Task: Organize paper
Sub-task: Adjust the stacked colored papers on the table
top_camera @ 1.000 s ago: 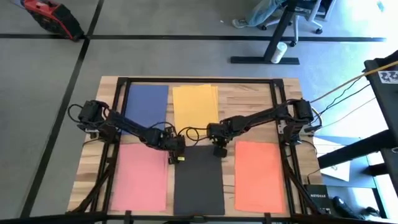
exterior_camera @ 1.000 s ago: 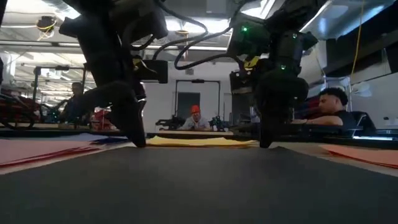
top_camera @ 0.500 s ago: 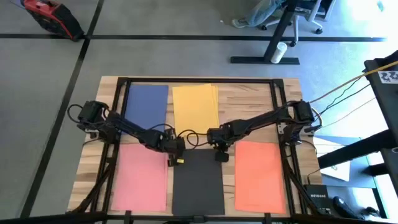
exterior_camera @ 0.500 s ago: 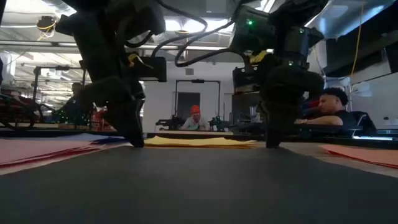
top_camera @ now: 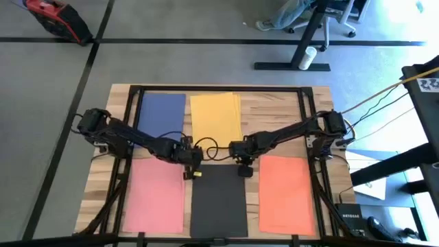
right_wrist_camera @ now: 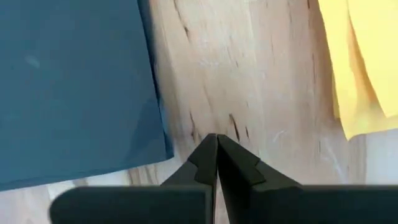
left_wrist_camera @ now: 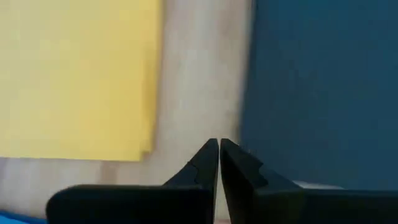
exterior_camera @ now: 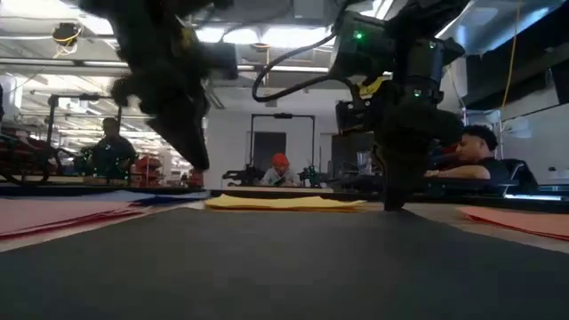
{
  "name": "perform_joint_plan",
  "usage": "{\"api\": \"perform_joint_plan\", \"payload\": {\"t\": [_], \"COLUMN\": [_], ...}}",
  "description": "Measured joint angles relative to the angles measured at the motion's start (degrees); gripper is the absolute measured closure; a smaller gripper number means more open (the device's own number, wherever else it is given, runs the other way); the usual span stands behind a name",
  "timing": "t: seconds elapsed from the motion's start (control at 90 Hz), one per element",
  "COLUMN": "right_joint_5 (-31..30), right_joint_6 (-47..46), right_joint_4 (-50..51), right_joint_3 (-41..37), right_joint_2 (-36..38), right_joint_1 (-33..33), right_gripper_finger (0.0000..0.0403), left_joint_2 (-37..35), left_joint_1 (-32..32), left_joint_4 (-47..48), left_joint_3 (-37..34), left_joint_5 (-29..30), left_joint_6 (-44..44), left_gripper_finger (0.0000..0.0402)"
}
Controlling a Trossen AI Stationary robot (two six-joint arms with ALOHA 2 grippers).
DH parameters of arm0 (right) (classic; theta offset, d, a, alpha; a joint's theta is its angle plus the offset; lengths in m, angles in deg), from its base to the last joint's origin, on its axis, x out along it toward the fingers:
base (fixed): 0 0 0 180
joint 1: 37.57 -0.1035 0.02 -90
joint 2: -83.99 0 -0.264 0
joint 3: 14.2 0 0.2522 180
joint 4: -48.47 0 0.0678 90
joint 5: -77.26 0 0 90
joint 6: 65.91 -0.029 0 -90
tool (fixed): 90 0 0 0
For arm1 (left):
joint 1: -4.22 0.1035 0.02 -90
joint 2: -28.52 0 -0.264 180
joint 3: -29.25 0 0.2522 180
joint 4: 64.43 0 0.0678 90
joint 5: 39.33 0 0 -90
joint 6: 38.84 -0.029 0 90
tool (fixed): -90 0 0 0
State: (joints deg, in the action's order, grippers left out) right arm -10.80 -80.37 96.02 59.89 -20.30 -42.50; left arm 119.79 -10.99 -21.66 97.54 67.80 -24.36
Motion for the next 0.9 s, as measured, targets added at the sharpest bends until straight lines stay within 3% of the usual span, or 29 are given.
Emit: {"api": "perform_joint_plan", "payload": {"t": [0.167,0.411,0.656,0.9], "right_joint_5": [0.0,2.6,4.7,4.4], "right_joint_6": [0.0,-3.6,-10.4,-15.3], "right_joint_4": [2.6,6.7,3.9,-2.7], "right_joint_3": [0.0,-0.1,-0.1,-0.1], "right_joint_2": [0.3,3.8,3.7,2.7], "right_joint_1": [-0.7,-5.9,-14.6,-18.0], "right_gripper_finger": [0.0403,0.0403,0.0403,0.0403], "left_joint_2": [0.1,0.6,1.5,8.4], "left_joint_1": [-5.6,-12.7,-14.6,-14.5], "left_joint_4": [3.5,4.9,4.0,0.2], "left_joint_3": [0.5,0.5,0.5,0.5], "left_joint_5": [-4.2,-5.2,-7.0,-9.7], "left_joint_6": [1.8,7.5,9.6,9.5], "left_gripper_finger": [0.04,0.04,0.04,0.04]}}
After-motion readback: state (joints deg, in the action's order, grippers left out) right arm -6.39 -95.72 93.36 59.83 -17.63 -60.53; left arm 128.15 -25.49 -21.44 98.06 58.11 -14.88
